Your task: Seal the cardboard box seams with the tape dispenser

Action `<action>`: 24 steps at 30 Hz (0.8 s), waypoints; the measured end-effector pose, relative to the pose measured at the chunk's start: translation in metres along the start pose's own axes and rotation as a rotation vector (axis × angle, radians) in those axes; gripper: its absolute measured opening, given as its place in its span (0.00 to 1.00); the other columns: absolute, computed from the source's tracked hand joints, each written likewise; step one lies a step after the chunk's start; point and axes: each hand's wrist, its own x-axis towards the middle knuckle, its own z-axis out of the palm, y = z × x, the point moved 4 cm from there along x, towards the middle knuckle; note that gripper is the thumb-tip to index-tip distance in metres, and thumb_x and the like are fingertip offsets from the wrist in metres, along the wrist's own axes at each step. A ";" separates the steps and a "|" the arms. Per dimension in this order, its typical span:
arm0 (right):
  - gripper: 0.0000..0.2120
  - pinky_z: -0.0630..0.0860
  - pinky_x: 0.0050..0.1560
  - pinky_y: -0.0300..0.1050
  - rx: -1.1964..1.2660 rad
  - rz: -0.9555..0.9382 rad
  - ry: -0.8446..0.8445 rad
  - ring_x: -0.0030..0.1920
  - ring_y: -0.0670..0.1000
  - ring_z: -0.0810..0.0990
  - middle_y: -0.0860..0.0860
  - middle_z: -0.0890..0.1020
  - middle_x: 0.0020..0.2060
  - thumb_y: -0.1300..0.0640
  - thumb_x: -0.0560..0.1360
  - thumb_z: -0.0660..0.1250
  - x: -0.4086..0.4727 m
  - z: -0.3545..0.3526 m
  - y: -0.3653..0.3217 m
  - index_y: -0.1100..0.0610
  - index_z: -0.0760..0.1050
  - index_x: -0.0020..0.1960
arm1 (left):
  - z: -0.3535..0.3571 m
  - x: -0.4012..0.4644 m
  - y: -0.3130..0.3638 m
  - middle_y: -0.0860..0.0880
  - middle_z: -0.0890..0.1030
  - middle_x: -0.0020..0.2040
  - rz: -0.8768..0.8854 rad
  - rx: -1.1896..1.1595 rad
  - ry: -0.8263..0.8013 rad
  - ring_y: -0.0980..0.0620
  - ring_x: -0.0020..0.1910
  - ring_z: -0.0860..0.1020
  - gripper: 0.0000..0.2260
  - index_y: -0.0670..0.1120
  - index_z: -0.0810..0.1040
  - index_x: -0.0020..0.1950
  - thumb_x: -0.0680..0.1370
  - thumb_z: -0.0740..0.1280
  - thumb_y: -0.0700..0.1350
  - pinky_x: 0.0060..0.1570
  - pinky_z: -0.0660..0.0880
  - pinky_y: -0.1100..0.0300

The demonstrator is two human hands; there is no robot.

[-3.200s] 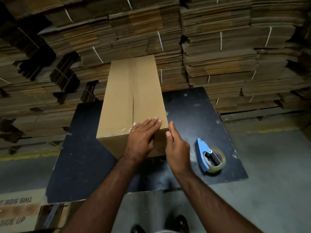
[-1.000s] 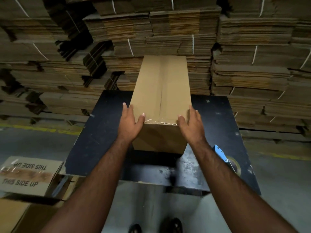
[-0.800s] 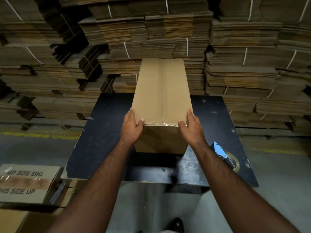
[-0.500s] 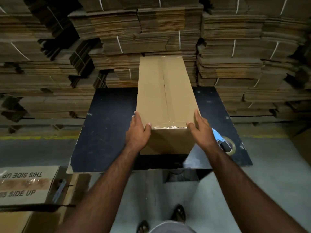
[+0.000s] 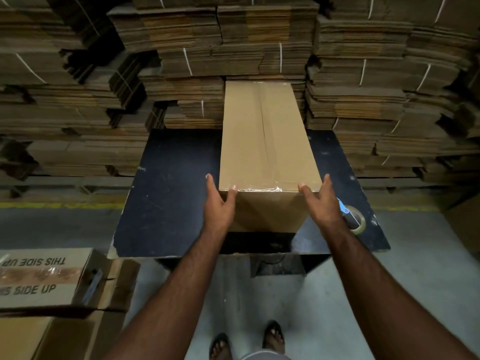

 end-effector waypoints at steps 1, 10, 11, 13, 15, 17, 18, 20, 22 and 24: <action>0.41 0.61 0.74 0.51 -0.012 -0.017 0.018 0.75 0.56 0.62 0.55 0.60 0.77 0.41 0.78 0.64 -0.001 0.001 -0.002 0.55 0.47 0.80 | -0.001 -0.004 0.003 0.47 0.58 0.80 0.061 -0.003 0.039 0.48 0.78 0.60 0.33 0.46 0.51 0.81 0.82 0.64 0.49 0.72 0.58 0.61; 0.42 0.73 0.66 0.53 0.127 -0.041 -0.058 0.63 0.53 0.76 0.52 0.76 0.66 0.34 0.72 0.66 -0.001 0.001 0.000 0.51 0.53 0.77 | 0.003 0.008 -0.012 0.46 0.75 0.68 -0.195 -0.127 -0.054 0.48 0.62 0.73 0.27 0.49 0.65 0.76 0.79 0.62 0.57 0.65 0.70 0.51; 0.42 0.72 0.66 0.53 0.120 -0.038 -0.073 0.64 0.53 0.76 0.52 0.75 0.67 0.35 0.73 0.66 -0.002 -0.001 0.000 0.51 0.52 0.78 | 0.003 0.007 -0.011 0.46 0.75 0.66 -0.221 -0.109 -0.066 0.48 0.60 0.73 0.24 0.47 0.67 0.73 0.80 0.61 0.55 0.60 0.69 0.54; 0.42 0.69 0.68 0.49 0.080 -0.041 -0.079 0.68 0.55 0.72 0.53 0.72 0.70 0.38 0.75 0.66 -0.002 -0.004 0.000 0.53 0.50 0.79 | 0.002 0.007 -0.011 0.44 0.74 0.67 -0.248 -0.073 -0.050 0.47 0.61 0.72 0.22 0.44 0.68 0.73 0.82 0.61 0.53 0.56 0.67 0.56; 0.41 0.64 0.70 0.47 0.029 -0.090 -0.053 0.73 0.55 0.67 0.54 0.66 0.75 0.41 0.77 0.66 -0.002 -0.005 -0.005 0.55 0.49 0.80 | -0.004 0.007 -0.006 0.44 0.71 0.73 -0.175 -0.057 0.007 0.46 0.68 0.71 0.26 0.44 0.63 0.77 0.81 0.64 0.50 0.64 0.69 0.54; 0.39 0.61 0.71 0.47 -0.036 -0.165 -0.028 0.75 0.56 0.63 0.56 0.62 0.77 0.44 0.78 0.65 -0.003 -0.006 -0.012 0.58 0.49 0.80 | -0.008 0.008 0.007 0.46 0.69 0.75 -0.065 -0.013 0.046 0.47 0.71 0.70 0.30 0.45 0.60 0.79 0.80 0.68 0.47 0.71 0.67 0.51; 0.38 0.61 0.71 0.47 -0.068 -0.193 -0.032 0.75 0.56 0.62 0.56 0.61 0.77 0.45 0.79 0.64 0.000 -0.005 -0.010 0.58 0.48 0.80 | -0.008 0.008 0.010 0.46 0.70 0.75 0.004 0.027 0.042 0.47 0.71 0.70 0.30 0.46 0.61 0.79 0.79 0.69 0.46 0.71 0.68 0.50; 0.37 0.60 0.71 0.47 -0.123 -0.202 -0.054 0.75 0.57 0.62 0.57 0.60 0.77 0.45 0.80 0.62 0.000 -0.006 -0.013 0.59 0.48 0.79 | -0.007 0.005 0.020 0.45 0.72 0.72 0.130 0.145 0.042 0.46 0.69 0.72 0.30 0.44 0.63 0.78 0.78 0.70 0.46 0.69 0.70 0.50; 0.37 0.59 0.72 0.49 -0.202 -0.238 -0.033 0.76 0.57 0.59 0.59 0.59 0.77 0.45 0.80 0.61 0.001 -0.008 -0.019 0.61 0.48 0.79 | -0.006 0.007 0.033 0.42 0.72 0.72 0.290 0.302 0.091 0.44 0.70 0.71 0.29 0.41 0.64 0.76 0.79 0.69 0.47 0.69 0.69 0.50; 0.36 0.58 0.75 0.54 -0.273 -0.323 0.036 0.77 0.55 0.55 0.57 0.56 0.78 0.44 0.80 0.59 0.000 -0.013 -0.036 0.59 0.49 0.79 | -0.001 0.007 0.055 0.41 0.69 0.74 0.446 0.439 0.076 0.43 0.72 0.68 0.28 0.39 0.63 0.77 0.80 0.66 0.48 0.71 0.66 0.50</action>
